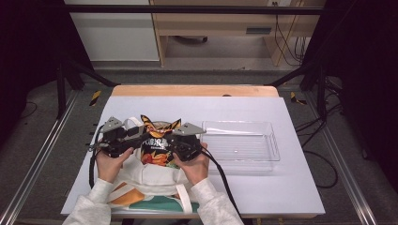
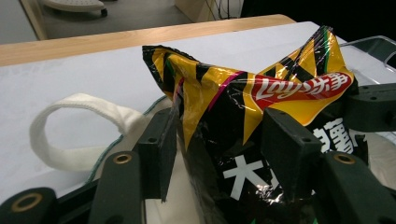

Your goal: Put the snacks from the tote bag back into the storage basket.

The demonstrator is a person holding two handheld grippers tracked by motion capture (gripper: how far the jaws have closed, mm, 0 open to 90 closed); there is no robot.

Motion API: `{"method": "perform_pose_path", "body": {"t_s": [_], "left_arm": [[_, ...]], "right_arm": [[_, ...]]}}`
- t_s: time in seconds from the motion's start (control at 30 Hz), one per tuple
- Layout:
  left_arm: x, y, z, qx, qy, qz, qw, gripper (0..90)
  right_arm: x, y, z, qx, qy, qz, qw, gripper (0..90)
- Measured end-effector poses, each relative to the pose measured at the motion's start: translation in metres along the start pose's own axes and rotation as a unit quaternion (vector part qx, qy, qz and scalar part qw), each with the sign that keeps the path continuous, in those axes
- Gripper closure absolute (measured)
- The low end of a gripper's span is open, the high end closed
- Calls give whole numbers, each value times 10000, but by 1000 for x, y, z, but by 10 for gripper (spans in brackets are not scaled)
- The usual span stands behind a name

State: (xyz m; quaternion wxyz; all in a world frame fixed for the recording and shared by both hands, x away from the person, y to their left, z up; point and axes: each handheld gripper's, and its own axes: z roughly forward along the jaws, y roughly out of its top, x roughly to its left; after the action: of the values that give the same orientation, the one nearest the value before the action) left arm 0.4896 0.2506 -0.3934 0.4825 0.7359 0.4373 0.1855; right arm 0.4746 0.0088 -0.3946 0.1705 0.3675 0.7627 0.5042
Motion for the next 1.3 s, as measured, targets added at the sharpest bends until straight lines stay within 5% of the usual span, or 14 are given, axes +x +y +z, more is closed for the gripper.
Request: {"method": "perform_pose_path", "body": {"t_s": [0.3, 0.5, 0.7, 0.77, 1.07, 1.23, 1.3], "left_arm": [[-6, -3, 8, 173, -44, 118, 9998, 495], [-7, -6, 11, 272, 164, 36, 9995, 703], [-7, -7, 11, 342, 333, -7, 9989, 786], [-7, -9, 14, 410, 378, 32, 9984, 900], [-8, -11, 13, 449, 413, 132, 9981, 900], [-7, -12, 13, 457, 407, 143, 9980, 900], [-6, -11, 11, 405, 401, 101, 9983, 900]], "right_arm": [[-1, -2, -2, -24, 41, -5, 10000, 900], [-4, -2, 2, 26, -21, 70, 10000, 900], [-3, -2, 2, 28, -36, 68, 10000, 900], [-2, -2, 2, 9, -18, 77, 10000, 900], [-2, -1, 2, 18, -80, 68, 9999, 892], [-6, 4, -3, -194, -180, 115, 9996, 809], [-11, 11, -6, -432, -300, 193, 9984, 693]]}}
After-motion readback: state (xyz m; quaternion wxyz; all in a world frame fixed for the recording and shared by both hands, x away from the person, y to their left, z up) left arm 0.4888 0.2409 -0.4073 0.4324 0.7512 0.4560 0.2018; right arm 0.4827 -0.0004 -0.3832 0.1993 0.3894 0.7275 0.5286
